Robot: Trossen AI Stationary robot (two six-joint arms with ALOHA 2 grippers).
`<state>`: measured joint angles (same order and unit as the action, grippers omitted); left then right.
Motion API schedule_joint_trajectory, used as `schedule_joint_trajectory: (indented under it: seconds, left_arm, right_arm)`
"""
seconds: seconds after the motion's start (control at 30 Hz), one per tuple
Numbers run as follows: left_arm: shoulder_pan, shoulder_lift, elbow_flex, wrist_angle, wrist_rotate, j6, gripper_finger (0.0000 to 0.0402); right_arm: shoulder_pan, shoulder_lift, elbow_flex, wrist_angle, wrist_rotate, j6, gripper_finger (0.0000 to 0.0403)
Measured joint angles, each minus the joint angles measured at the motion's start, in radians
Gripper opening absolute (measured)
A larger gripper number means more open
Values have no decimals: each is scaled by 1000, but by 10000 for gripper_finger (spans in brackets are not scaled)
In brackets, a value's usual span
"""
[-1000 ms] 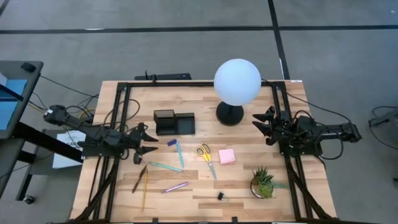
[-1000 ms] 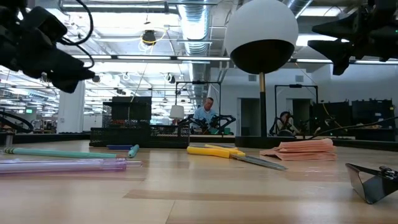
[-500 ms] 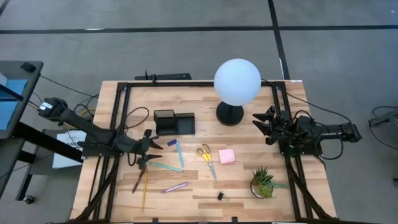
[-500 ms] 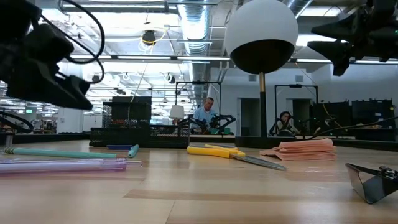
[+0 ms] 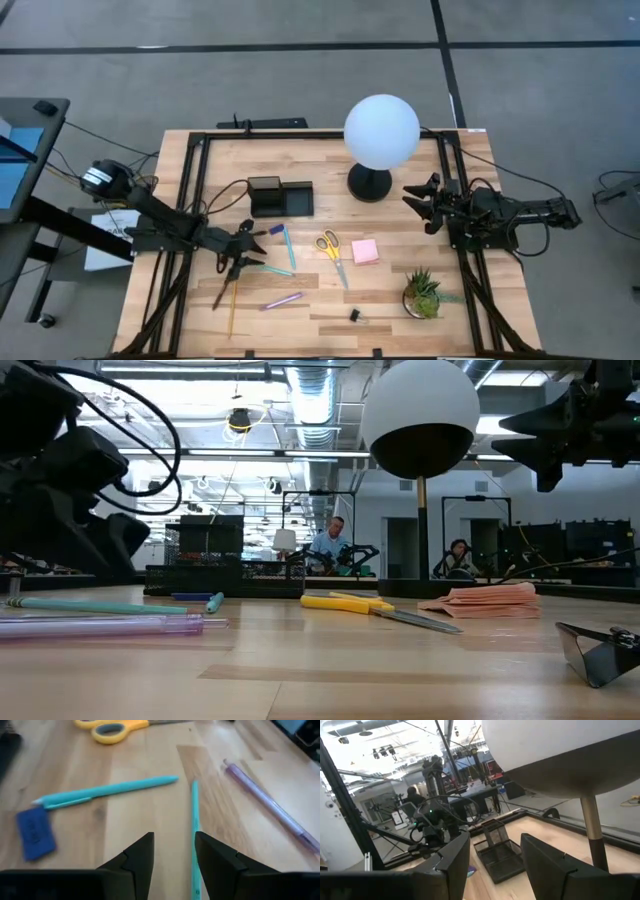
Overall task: Pick and place office supplies into organizer
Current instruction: Put the bottom left blue pencil into the black desk organizer
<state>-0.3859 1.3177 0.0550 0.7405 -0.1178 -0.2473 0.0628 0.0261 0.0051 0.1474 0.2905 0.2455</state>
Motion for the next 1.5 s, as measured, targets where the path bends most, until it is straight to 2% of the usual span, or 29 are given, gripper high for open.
schedule_joint_trajectory:
  seconds: [0.2,0.47,0.57,1.2,1.5]
  left_arm:
    - [0,168,80,-5,34,38,153]
    - [-1,355,146,93,11,71,153]
    - [-1,387,158,137,8,71,153]
    - [-22,572,333,159,-23,107,151]
    - [-27,615,339,195,-49,42,88]
  right_arm:
    - [0,0,0,-3,0,0,169]
    - [0,0,0,-8,0,0,169]
    - [0,0,0,-15,0,0,169]
    - [0,0,0,-45,0,0,168]
    - [0,0,0,-71,0,42,168]
